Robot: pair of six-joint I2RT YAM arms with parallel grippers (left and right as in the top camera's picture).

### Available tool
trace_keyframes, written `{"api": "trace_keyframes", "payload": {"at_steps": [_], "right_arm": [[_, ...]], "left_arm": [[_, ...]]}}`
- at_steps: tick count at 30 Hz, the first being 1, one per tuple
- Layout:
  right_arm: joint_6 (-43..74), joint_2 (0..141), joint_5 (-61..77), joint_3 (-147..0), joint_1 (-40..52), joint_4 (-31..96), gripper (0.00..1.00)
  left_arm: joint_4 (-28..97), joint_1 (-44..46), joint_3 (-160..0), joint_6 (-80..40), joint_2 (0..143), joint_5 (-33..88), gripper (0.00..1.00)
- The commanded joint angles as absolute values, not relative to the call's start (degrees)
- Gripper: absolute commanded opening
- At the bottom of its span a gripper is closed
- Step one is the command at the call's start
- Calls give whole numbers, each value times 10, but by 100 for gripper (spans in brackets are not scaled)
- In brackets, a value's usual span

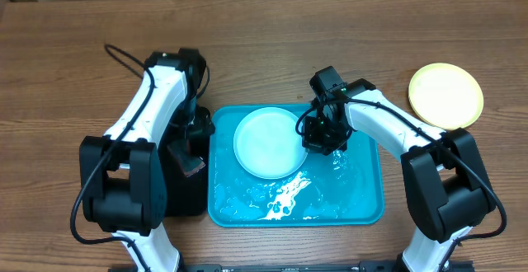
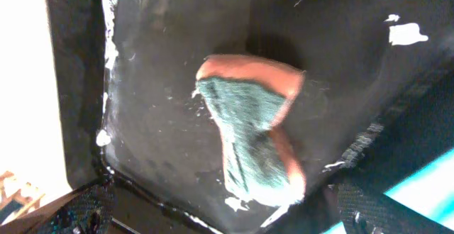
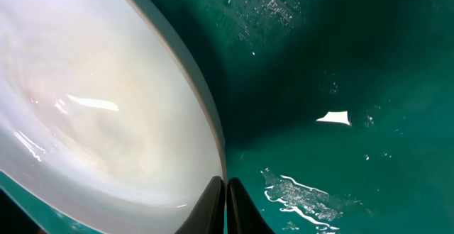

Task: Clean dirty plates on tray and stack at the side
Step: 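Return the sponge with left gripper to the black tray, then lift the white plate with right gripper and tilt it up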

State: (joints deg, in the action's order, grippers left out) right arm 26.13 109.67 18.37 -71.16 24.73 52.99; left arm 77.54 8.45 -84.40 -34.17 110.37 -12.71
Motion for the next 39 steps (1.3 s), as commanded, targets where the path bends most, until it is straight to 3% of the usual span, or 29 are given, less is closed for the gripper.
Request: {"api": "trace_keyframes", "payload": {"at_steps": [1,3,4,5,6,7,14,21,24,29,32,39], "right_arm": [[235,1094,143,-721,243,526,4],[228,1094,138,-721,243,524,4],[225,1094,138,-721,243,522,11],[225,1094,143,-721,243,521,44],[225,1094,150,-721,243,519,51],[225,1094,159,-721,243,516,52],[253,1097,190,-721,243,482,31],[266,1115,194,-720,244,455,28],[266,1116,189,-720,244,451,21],[270,1116,172,-719,244,450,20],[269,1116,160,-719,244,452,4],[265,1114,118,-720,244,467,4]], "left_arm": [[794,98,-899,-343,1083,-137,100],[802,103,-917,-343,1083,-136,100],[806,103,-925,-343,1083,-135,100],[808,103,-929,-343,1083,-135,100],[808,103,-932,-343,1083,-135,100],[808,103,-933,-343,1083,-135,100],[810,105,-933,-343,1083,-135,100],[810,106,-933,-343,1083,-134,100],[810,104,-933,-337,1083,-124,100],[809,105,-933,-321,1083,-109,100],[807,108,-933,-321,1083,-106,100],[807,109,-933,-321,1083,-91,100]]}}
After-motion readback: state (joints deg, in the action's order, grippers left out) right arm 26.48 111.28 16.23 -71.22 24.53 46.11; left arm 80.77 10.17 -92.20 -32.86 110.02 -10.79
